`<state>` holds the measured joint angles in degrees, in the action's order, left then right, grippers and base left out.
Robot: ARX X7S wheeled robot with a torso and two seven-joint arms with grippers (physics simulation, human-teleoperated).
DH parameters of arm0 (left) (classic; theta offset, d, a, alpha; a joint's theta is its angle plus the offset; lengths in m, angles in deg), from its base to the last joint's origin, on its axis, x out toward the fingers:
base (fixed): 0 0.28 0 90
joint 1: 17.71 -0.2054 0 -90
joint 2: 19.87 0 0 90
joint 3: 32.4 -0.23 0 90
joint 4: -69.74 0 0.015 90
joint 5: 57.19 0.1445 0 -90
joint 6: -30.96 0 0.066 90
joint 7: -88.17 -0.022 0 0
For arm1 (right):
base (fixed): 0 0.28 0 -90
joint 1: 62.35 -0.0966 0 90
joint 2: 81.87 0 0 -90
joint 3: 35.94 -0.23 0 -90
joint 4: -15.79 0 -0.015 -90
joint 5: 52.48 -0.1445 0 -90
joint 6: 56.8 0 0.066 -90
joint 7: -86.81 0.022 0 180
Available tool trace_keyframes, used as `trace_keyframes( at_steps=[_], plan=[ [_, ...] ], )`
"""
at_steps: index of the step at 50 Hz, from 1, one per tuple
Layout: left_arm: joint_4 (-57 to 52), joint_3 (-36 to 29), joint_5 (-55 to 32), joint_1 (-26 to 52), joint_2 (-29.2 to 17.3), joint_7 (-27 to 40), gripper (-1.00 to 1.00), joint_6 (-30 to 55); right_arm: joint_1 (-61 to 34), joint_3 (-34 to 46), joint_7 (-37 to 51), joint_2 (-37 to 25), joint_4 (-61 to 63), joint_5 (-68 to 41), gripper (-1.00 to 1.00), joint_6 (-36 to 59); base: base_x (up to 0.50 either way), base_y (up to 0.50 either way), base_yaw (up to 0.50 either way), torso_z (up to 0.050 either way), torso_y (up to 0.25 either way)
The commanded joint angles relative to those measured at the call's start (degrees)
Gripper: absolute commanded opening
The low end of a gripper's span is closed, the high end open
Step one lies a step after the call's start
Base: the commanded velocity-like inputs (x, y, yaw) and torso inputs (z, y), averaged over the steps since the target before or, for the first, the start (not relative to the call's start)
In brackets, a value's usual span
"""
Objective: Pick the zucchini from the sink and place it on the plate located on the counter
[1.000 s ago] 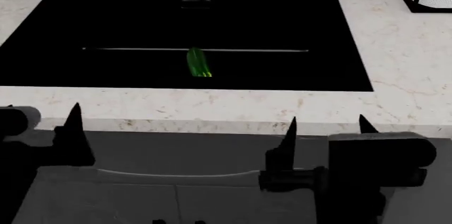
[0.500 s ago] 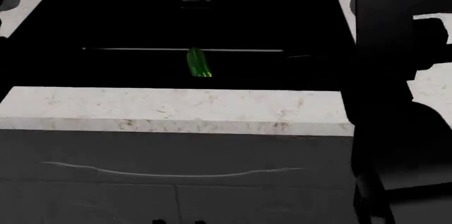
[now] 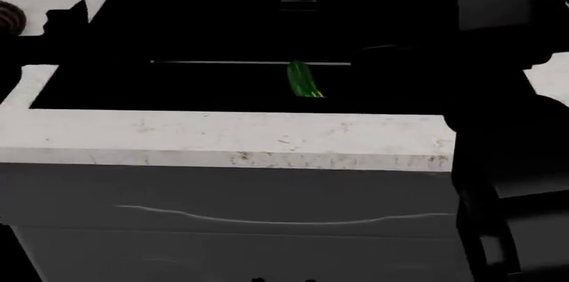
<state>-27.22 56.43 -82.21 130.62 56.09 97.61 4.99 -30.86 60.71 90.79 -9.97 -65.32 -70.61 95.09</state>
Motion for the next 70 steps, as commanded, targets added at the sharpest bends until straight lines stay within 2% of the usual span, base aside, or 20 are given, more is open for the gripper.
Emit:
trace_keyframes(
  at_steps=[1,15,61,70],
  plan=[
    [-1.12,0.06,-0.5,0.09,-0.46,0.43,1.0,1.14,0.23,-0.22,-0.14,-0.12,0.02,-0.68,1.0,0.53,0.0,0.5,0.0,0.0,0.0],
    [-1.58,-0.07,-0.88,0.67,-0.63,0.93,1.0,1.89,1.15,-1.52,0.62,-0.36,1.66,-1.36,1.0,1.34,0.08,0.05,0.0,0.0,0.0],
    [-2.2,-0.11,-1.94,-0.97,-1.56,1.42,1.0,1.22,2.31,-1.77,1.15,-0.24,1.72,-2.62,1.0,0.96,0.42,0.0,0.0,0.0,0.0],
    [-5.23,1.0,-3.28,-1.09,-1.3,2.54,1.0,3.87,2.52,-1.75,1.25,-0.34,1.39,-2.67,1.0,0.56,0.42,0.0,0.0,0.0,0.001]
  ],
)
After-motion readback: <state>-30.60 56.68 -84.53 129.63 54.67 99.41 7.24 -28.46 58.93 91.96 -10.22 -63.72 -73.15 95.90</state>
